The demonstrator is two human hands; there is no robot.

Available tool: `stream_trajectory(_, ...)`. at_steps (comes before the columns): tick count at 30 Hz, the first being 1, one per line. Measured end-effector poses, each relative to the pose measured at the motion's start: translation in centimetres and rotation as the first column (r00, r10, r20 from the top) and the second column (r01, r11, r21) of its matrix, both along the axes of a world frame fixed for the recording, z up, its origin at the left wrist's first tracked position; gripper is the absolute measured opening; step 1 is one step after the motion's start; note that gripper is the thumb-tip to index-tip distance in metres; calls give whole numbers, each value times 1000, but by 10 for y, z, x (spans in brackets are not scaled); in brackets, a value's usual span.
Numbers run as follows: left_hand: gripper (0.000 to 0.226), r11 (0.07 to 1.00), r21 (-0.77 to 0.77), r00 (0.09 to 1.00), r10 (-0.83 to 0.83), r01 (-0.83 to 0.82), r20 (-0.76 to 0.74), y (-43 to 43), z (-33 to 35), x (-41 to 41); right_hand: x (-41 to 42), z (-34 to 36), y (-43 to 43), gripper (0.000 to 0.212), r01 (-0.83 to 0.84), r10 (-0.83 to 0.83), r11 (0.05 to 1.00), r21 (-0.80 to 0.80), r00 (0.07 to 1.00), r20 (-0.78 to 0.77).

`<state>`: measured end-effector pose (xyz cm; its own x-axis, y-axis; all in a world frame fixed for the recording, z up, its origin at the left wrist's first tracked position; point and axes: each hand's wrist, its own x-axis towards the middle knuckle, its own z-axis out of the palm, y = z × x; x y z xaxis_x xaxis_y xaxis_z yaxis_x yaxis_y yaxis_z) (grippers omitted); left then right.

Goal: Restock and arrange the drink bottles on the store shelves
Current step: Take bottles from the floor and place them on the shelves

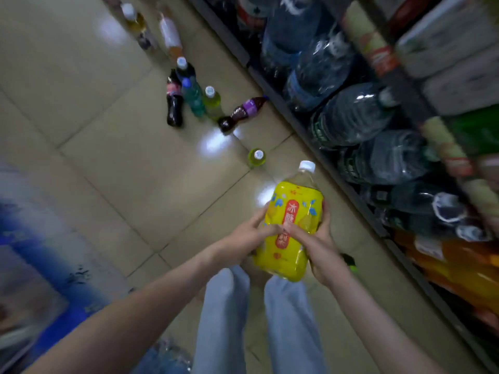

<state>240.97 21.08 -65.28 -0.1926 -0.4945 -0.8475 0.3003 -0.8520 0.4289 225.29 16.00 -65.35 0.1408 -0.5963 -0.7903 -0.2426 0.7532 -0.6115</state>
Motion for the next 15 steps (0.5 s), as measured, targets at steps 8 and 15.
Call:
stream_trajectory(8,87,933,-336,990,-99,127,98,-8,205,32,18,209,-5,95,-17,30,997,-70,979,199)
stream_trajectory(15,90,716,-304,636,-249,629,730,-12,317,0,6,311,13,66,119,-103,986,-113,985,139)
